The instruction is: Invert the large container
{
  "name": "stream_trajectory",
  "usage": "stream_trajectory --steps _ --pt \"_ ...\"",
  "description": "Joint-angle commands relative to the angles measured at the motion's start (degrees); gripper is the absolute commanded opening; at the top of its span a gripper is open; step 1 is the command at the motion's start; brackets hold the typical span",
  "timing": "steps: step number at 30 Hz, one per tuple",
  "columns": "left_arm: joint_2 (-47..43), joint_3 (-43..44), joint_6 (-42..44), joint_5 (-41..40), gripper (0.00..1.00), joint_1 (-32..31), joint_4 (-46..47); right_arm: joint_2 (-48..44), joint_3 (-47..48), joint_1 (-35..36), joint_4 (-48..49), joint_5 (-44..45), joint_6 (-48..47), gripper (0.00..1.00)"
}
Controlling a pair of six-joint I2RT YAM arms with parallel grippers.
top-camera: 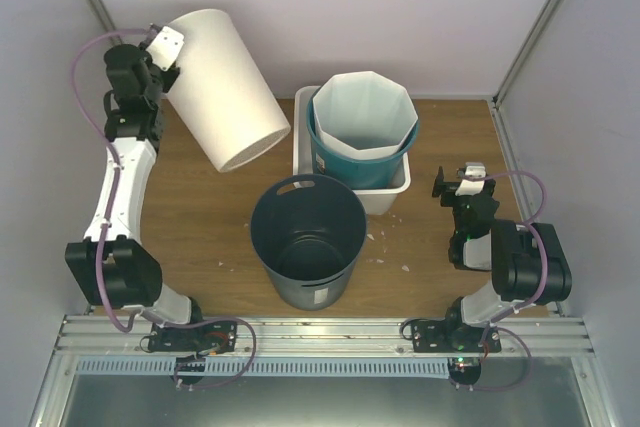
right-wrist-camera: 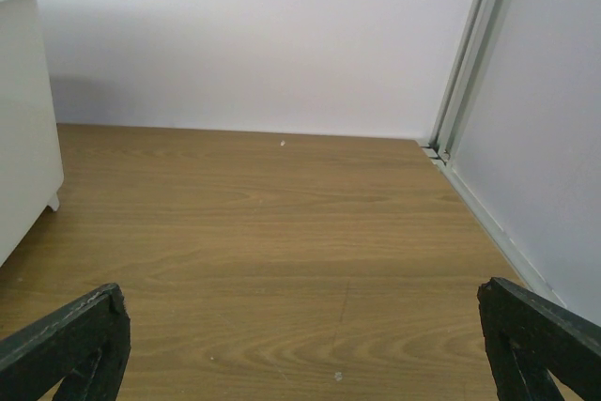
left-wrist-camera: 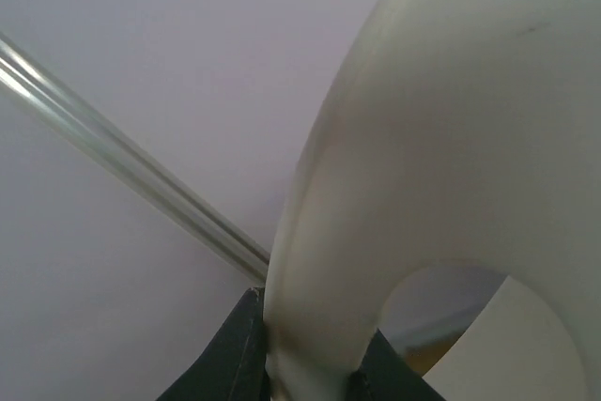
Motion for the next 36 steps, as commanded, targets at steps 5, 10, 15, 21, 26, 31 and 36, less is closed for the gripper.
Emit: stream_trajectory --steps 5,10,15,21,26,31,36 --pt "5.0 8.5 -20.0 15.7 0.00 8.0 -20.6 0.7 0.5 0.4 2.8 0.3 -0.7 1.00" --pt "13.1 12.1 -26.7 32.0 0.00 16.0 -31.1 0.6 0.5 0.5 2.8 0.3 -0.8 1.00" --pt "17.8 10.9 -31.8 40.9 0.00 21.3 -33.2 0.6 0.4 0.6 2.8 0.3 -0.8 1.00" --pt "22.8 12.5 -38.9 51.8 0.00 21.9 -36.9 0.6 0.5 0.6 2.8 0.3 -0.8 1.00" --pt "27.3 13.4 -46.9 61.6 0.00 21.5 -38.2 0.6 0.4 0.7 2.9 0.3 -0.9 1.00" --pt "28.8 9.3 -51.1 63.1 0.00 19.0 -38.7 0.7 0.4 0.7 2.9 0.3 -0.9 1.00" --pt "31.0 5.1 -53.8 62.2 0.00 17.9 -37.8 0.7 0.5 0.7 2.9 0.3 -0.9 1.00"
